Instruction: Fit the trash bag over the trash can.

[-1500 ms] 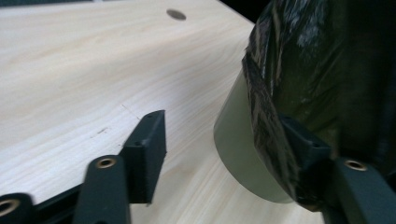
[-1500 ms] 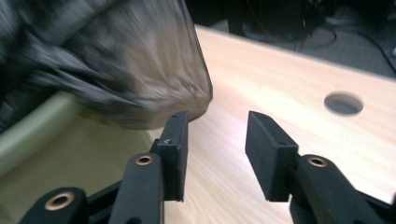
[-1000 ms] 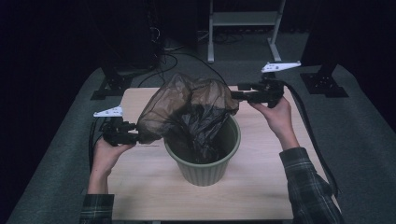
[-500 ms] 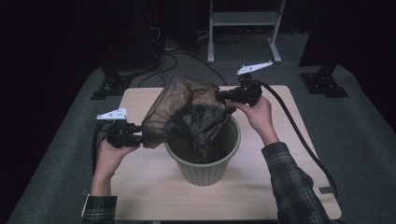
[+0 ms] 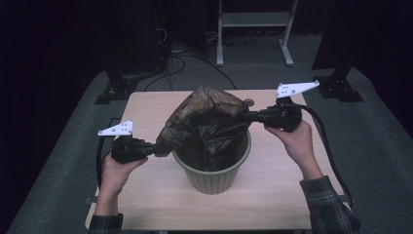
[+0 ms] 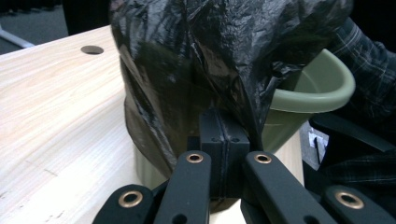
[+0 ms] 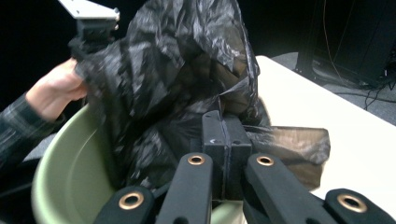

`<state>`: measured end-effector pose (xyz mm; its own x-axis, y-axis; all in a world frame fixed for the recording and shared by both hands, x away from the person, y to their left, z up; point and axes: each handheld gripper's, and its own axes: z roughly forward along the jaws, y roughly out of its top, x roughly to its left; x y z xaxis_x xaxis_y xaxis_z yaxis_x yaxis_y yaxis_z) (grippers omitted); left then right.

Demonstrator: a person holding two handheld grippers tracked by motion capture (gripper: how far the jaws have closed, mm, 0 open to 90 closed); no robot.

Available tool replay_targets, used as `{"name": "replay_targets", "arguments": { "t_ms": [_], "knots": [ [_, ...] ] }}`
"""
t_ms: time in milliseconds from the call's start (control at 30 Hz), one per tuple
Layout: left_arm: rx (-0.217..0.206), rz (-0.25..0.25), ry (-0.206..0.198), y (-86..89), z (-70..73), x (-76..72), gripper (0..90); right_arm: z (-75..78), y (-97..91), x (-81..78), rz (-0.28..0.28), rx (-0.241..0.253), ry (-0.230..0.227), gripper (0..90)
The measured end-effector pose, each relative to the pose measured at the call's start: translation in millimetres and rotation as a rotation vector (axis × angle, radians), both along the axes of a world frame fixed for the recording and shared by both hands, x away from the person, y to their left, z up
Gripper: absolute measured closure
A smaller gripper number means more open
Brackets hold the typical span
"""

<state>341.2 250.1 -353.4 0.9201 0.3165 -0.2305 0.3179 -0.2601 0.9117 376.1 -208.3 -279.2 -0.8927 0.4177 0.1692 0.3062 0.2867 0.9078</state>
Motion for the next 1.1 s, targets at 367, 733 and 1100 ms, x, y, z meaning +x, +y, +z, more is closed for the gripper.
{"name": "replay_targets", "arguments": {
  "t_ms": [367,733,1100],
  "knots": [
    [-0.003,-0.047,0.011,1.6,-6.3,-19.4,90.0,-23.3,-28.9,-51.0,0.038,0.018,0.007,89.9],
    [-0.015,-0.041,0.015,10.8,-14.9,-28.7,89.9,-57.6,-42.1,-85.3,0.082,0.024,0.049,89.9],
    [-0.045,0.079,-0.088,16.7,14.9,-23.5,52.8,-61.3,-38.9,-81.6,0.083,0.015,0.06,89.9]
  ]
}}
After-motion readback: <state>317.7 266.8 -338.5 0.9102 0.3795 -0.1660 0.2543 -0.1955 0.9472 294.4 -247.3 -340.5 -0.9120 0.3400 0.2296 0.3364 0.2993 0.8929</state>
